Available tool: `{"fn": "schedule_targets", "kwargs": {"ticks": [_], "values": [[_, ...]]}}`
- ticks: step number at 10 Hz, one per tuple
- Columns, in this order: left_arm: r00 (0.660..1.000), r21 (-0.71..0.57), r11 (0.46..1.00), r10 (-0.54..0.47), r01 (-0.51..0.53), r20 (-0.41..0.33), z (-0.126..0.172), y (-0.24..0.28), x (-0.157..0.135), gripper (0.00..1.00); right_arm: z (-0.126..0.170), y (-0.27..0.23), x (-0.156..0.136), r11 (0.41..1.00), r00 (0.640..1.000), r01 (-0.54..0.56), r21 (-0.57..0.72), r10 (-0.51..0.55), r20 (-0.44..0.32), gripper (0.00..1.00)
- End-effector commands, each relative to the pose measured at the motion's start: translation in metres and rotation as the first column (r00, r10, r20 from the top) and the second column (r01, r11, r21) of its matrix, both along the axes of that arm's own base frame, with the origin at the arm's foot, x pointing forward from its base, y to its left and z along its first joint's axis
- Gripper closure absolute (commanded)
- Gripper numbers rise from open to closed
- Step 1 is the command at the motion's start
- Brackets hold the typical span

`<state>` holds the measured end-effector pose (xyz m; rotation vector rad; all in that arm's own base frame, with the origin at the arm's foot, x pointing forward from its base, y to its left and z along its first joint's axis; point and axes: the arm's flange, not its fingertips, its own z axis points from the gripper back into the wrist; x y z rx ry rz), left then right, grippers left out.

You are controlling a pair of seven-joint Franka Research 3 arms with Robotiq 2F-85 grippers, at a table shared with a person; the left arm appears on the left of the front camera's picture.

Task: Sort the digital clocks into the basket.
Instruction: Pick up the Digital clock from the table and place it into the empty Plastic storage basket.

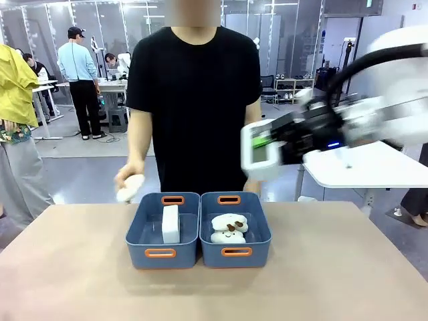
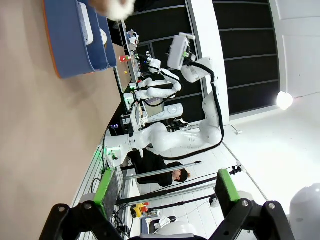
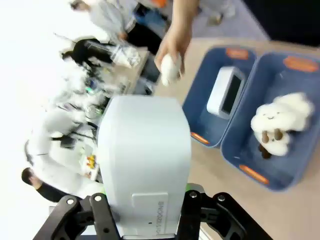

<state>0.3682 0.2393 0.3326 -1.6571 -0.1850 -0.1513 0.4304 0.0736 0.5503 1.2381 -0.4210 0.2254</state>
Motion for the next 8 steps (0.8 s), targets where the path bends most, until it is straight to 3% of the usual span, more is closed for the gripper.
{"fn": "schedule_targets", "kwargs": {"ticks": [1, 3, 4, 6, 8], "values": [[1.0, 0.003, 1.0, 0.015, -0.015, -0.008, 0.003, 0.0, 0.004, 0.0, 0.021, -0.084, -0.053, 0.998, 0.998, 0.032, 0.061, -0.034, 0.044, 1.0], [1.0, 0.003, 1.0, 0.015, -0.015, -0.008, 0.003, 0.0, 0.004, 0.0, 0.014, -0.185, -0.107, 0.984, 0.986, 0.119, 0.131, -0.133, 0.103, 1.0], [1.0, 0.003, 1.0, 0.015, -0.015, -0.008, 0.003, 0.0, 0.004, 0.0, 0.0, -0.218, -0.131, 0.977, 0.982, 0.149, 0.153, -0.164, 0.092, 1.0], [1.0, 0.003, 1.0, 0.015, -0.015, -0.008, 0.003, 0.0, 0.004, 0.0, -0.019, -0.254, -0.156, 0.961, 0.975, 0.186, 0.206, -0.207, 0.081, 1.0], [1.0, 0.003, 1.0, 0.015, -0.015, -0.008, 0.003, 0.0, 0.004, 0.0, -0.023, -0.254, -0.167, 0.957, 0.979, 0.187, 0.22, -0.201, 0.039, 1.0]]}}
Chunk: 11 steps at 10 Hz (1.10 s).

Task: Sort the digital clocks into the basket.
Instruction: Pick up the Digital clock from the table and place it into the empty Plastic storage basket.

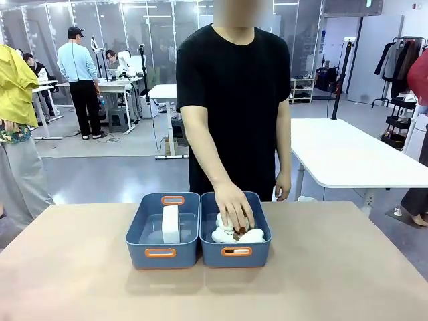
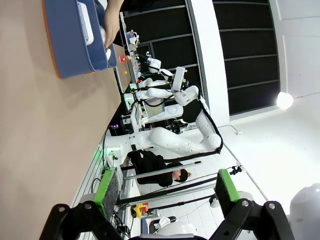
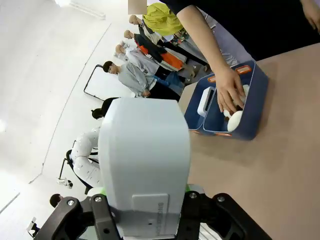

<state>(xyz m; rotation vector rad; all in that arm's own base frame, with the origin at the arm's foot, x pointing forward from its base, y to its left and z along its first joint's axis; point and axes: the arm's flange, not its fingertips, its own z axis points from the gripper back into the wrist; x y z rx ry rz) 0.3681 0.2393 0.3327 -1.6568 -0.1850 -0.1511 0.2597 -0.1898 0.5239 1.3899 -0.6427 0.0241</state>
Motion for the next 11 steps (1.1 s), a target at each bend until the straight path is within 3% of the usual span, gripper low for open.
{"fn": "schedule_targets", "kwargs": {"ticks": [1, 3, 5, 7, 8, 10, 11], "values": [[1.0, 0.002, 1.0, 0.014, -0.014, -0.007, 0.003, 0.0, 0.004, 0.0, 0.006, 0.005, 0.01, 0.999, 1.0, -0.011, -0.036, 0.012, 0.029, 1.0], [1.0, 0.002, 1.0, 0.014, -0.014, -0.007, 0.003, 0.0, 0.004, 0.0, 0.01, 0.02, 0.02, 0.997, 1.0, -0.019, -0.08, 0.018, -0.017, 1.0], [1.0, 0.002, 1.0, 0.014, -0.014, -0.007, 0.003, 0.0, 0.004, 0.0, 0.022, 0.075, 0.054, 0.974, 0.996, -0.069, -0.213, 0.056, -0.07, 1.0], [1.0, 0.002, 1.0, 0.014, -0.014, -0.007, 0.003, 0.0, 0.004, 0.0, 0.031, 0.17, 0.107, 0.914, 0.979, -0.198, -0.354, 0.165, -0.123, 1.0], [1.0, 0.002, 1.0, 0.014, -0.014, -0.007, 0.003, 0.0, 0.004, 0.0, 0.029, 0.222, 0.129, 0.864, 0.953, -0.299, -0.406, 0.247, -0.176, 1.0], [1.0, 0.002, 1.0, 0.014, -0.014, -0.007, 0.003, 0.0, 0.004, 0.0, 0.021, 0.32, 0.18, 0.785, 0.938, -0.345, -0.514, 0.261, -0.23, 1.0], [1.0, 0.002, 1.0, 0.014, -0.014, -0.007, 0.003, 0.0, 0.004, 0.0, 0.014, 0.368, 0.198, 0.785, 0.922, -0.379, -0.49, 0.275, -0.272, 1.0]]}}
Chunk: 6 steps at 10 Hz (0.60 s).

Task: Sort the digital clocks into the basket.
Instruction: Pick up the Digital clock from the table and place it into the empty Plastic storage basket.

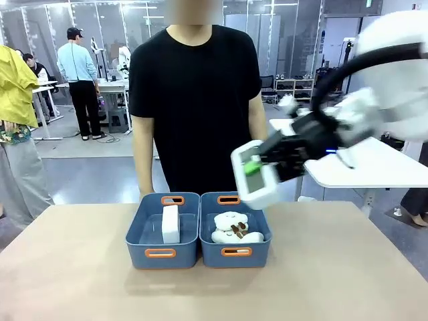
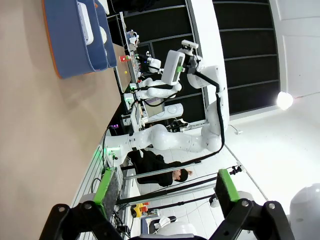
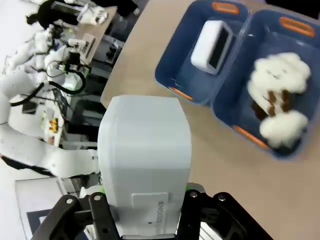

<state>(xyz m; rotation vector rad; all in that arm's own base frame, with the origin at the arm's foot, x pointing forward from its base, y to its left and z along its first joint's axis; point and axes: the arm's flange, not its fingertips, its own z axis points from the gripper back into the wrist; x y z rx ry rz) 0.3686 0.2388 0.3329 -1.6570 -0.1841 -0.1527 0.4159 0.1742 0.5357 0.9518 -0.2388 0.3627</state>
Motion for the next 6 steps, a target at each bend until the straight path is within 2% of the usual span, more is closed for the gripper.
{"fn": "schedule_targets", "kwargs": {"ticks": [1, 3, 6], "values": [[1.0, 0.002, 1.0, 0.016, -0.016, -0.008, 0.003, 0.0, 0.003, 0.0, -0.011, 0.048, 0.06, 0.998, 0.997, 0.024, -0.059, -0.028, -0.076, 1.0], [1.0, 0.002, 1.0, 0.016, -0.016, -0.008, 0.003, 0.0, 0.003, 0.0, -0.05, 0.113, 0.108, 0.994, 0.992, 0.012, -0.11, -0.025, -0.12, 1.0], [1.0, 0.002, 1.0, 0.016, -0.016, -0.008, 0.003, 0.0, 0.003, 0.0, -0.097, 0.202, 0.135, 0.987, 0.989, 0.053, -0.151, -0.072, -0.127, 1.0]]}}
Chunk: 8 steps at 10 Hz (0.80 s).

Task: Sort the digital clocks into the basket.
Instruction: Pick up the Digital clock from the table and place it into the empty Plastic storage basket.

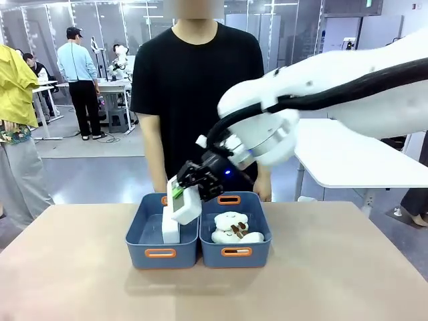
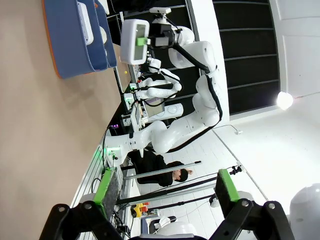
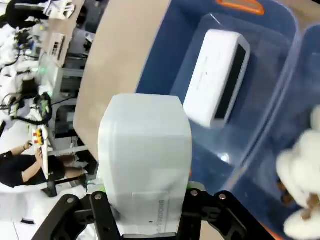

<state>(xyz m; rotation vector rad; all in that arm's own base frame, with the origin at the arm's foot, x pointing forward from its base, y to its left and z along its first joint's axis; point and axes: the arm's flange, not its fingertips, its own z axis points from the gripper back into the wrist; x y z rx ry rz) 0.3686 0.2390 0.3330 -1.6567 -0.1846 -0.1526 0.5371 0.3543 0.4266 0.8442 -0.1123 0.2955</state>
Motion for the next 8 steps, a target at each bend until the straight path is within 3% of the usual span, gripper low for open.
{"fn": "schedule_targets", "kwargs": {"ticks": [1, 3, 6, 7, 8], "values": [[1.0, 0.002, 1.0, 0.016, -0.016, -0.008, 0.003, 0.0, 0.003, 0.0, -0.002, 0.028, 0.029, 0.994, 0.997, 0.074, -0.08, -0.071, 0.038, 1.0], [1.0, 0.002, 1.0, 0.016, -0.016, -0.008, 0.003, 0.0, 0.003, 0.0, -0.02, 0.037, 0.038, 0.987, 0.99, 0.141, -0.081, -0.14, 0.01, 1.0], [1.0, 0.002, 1.0, 0.016, -0.016, -0.008, 0.003, 0.0, 0.003, 0.0, -0.043, 0.046, 0.038, 0.985, 0.988, 0.143, -0.095, -0.148, -0.049, 1.0], [1.0, 0.002, 1.0, 0.016, -0.016, -0.008, 0.003, 0.0, 0.003, 0.0, -0.042, 0.044, 0.037, 0.987, 0.989, 0.123, -0.105, -0.13, -0.065, 0.1], [1.0, 0.002, 1.0, 0.016, -0.016, -0.008, 0.003, 0.0, 0.003, 0.0, -0.038, 0.042, 0.034, 0.987, 0.99, 0.118, -0.105, -0.126, -0.064, 0.09]]}}
